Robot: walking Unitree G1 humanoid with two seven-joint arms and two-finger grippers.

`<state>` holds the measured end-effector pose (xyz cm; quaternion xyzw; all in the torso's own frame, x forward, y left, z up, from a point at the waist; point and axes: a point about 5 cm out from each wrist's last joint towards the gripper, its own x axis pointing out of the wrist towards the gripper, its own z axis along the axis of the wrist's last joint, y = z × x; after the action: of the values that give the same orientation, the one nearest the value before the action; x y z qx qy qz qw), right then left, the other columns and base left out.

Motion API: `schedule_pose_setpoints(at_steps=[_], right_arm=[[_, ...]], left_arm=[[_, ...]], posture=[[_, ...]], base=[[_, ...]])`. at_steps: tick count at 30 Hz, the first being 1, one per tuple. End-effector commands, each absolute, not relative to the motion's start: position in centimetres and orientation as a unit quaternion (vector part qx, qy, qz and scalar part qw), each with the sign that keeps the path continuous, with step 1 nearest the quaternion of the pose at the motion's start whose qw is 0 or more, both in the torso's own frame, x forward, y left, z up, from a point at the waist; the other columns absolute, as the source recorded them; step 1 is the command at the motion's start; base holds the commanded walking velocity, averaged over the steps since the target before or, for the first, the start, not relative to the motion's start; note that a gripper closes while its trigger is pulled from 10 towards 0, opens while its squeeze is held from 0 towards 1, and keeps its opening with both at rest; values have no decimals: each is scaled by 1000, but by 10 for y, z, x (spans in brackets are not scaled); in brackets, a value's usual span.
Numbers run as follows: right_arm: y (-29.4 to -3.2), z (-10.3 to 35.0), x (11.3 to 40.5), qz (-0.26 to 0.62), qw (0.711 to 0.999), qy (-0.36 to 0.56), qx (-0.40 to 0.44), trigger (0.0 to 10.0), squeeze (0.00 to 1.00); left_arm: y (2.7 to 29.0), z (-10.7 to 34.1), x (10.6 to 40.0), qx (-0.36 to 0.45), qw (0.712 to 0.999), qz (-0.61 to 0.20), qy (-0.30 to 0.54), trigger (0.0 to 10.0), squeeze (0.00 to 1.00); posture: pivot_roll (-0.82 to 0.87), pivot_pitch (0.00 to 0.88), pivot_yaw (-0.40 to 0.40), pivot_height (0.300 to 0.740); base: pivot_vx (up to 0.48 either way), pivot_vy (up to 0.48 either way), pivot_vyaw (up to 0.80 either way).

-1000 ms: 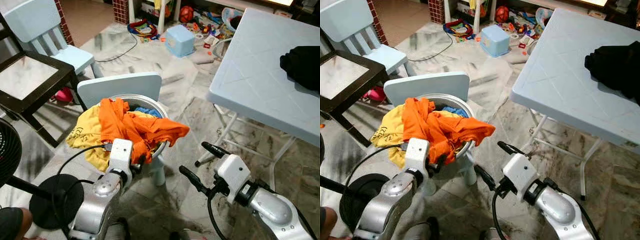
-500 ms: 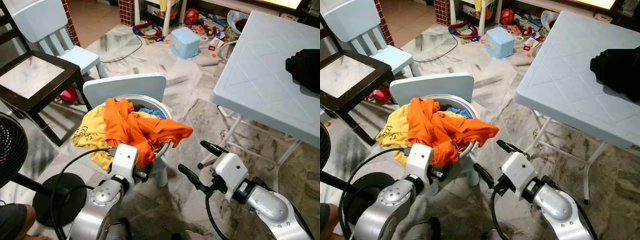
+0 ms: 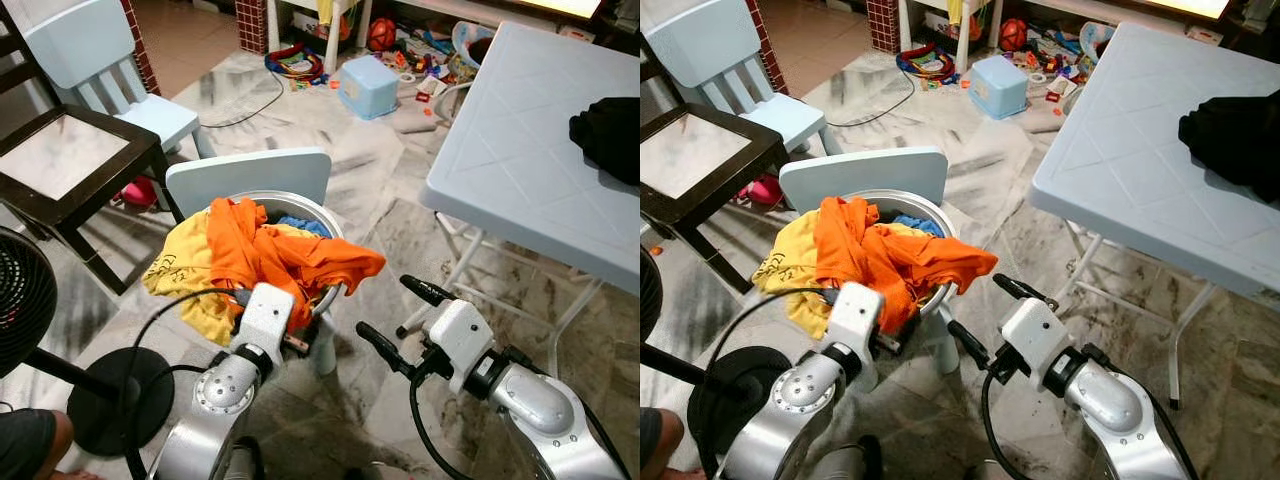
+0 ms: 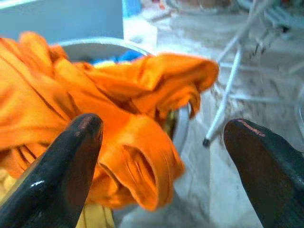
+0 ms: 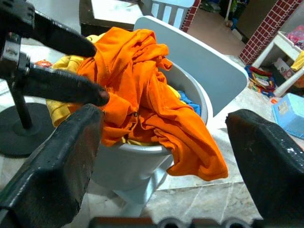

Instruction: Hang hanger

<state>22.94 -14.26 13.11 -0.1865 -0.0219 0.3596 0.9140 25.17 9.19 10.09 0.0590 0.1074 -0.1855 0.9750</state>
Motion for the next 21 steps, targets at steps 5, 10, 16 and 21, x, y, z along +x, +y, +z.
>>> schedule_pose_setpoints(at_steps=[5, 10, 16, 21], right_arm=[[-142, 130, 235, 364, 911, -25, -190, 10000, 0], [-141, 129, 240, 366, 910, -28, -192, 10000, 0], [-142, 131, 242, 365, 910, -33, -197, 10000, 0], [-144, 131, 241, 365, 908, -33, -202, 10000, 0]], left_arm=[[108, 102, 253, 38, 985, -135, 100, 10000, 0], [109, 77, 246, 14, 971, -138, 193, 10000, 0], [101, 69, 254, -54, 959, -126, 248, 10000, 0], [91, 57, 262, -82, 950, -123, 276, 10000, 0]], posture=[[-76, 150, -56, 740], [-70, 147, -52, 740], [-84, 137, -48, 740], [-100, 135, -49, 740]], base=[[0, 0, 0], [0, 0, 0], [0, 0, 0], [0, 0, 0]])
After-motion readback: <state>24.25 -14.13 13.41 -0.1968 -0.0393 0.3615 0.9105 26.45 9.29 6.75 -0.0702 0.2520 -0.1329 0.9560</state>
